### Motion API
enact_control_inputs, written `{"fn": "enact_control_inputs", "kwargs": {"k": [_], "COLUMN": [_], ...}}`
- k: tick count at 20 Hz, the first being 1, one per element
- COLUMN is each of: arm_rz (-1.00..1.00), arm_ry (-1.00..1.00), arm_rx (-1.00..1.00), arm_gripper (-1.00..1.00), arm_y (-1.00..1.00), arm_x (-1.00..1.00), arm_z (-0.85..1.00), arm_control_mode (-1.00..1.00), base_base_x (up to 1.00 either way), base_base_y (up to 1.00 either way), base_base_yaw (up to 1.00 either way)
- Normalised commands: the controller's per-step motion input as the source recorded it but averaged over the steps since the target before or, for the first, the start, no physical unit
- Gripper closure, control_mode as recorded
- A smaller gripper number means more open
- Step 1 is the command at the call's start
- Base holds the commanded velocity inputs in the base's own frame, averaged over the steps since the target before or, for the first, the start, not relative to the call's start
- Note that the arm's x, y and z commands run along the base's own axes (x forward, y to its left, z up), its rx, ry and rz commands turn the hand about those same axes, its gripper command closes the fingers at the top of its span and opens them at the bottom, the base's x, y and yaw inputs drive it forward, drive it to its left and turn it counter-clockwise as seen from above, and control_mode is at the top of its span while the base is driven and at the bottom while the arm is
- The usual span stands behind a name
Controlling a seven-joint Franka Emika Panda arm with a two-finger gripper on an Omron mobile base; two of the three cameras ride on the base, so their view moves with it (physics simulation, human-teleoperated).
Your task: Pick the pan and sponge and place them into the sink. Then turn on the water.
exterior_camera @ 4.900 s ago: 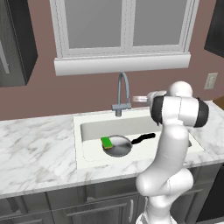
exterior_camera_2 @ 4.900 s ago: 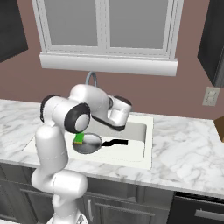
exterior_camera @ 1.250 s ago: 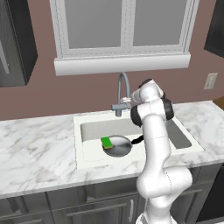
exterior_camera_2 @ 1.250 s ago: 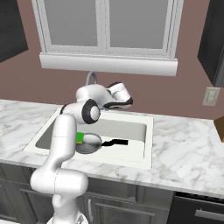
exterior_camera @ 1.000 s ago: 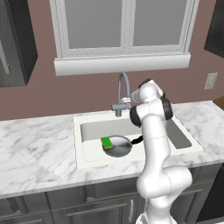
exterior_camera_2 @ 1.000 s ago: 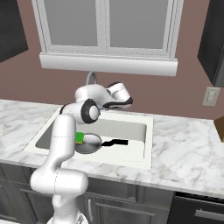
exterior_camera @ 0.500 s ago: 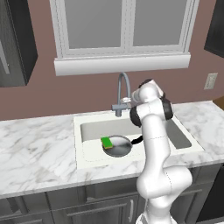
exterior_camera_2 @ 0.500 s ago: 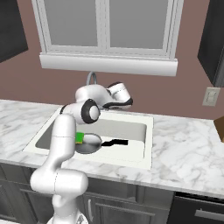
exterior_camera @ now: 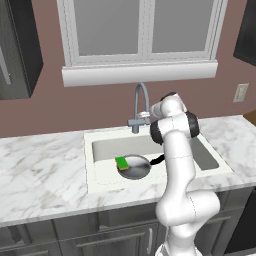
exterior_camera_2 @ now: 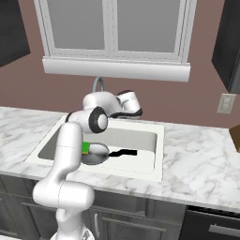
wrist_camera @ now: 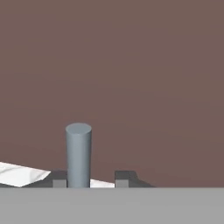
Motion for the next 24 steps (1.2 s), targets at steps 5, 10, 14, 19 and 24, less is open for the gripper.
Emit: {"fn": "enact_control_inputs", "kwargs": {"k": [5, 10, 14, 19, 24], "arm_rz": [0.03, 0.00, 0.00, 0.00, 0.00], "arm_ry": [0.05, 0.07, 0.08, 0.08, 0.10], "arm_rx": [0.10, 0.09, 0.07, 0.05, 0.01], "arm_gripper": [1.00, 1.00, 1.00, 1.00, 1.00], "arm_y": [-0.20, -0.39, -0.41, -0.39, -0.43], "arm_x": [0.19, 0.19, 0.23, 0.25, 0.21], "arm_z": [-0.11, -0.15, -0.17, -0.20, -0.26], "arm_control_mode": [-1.00, -1.00, -1.00, -1.00, -1.00], "base_base_x": [0.00, 0.00, 0.00, 0.00, 0.00], "base_base_y": [0.00, 0.00, 0.00, 0.00, 0.00], "base_base_yaw": [0.00, 0.00, 0.00, 0.00, 0.00]}}
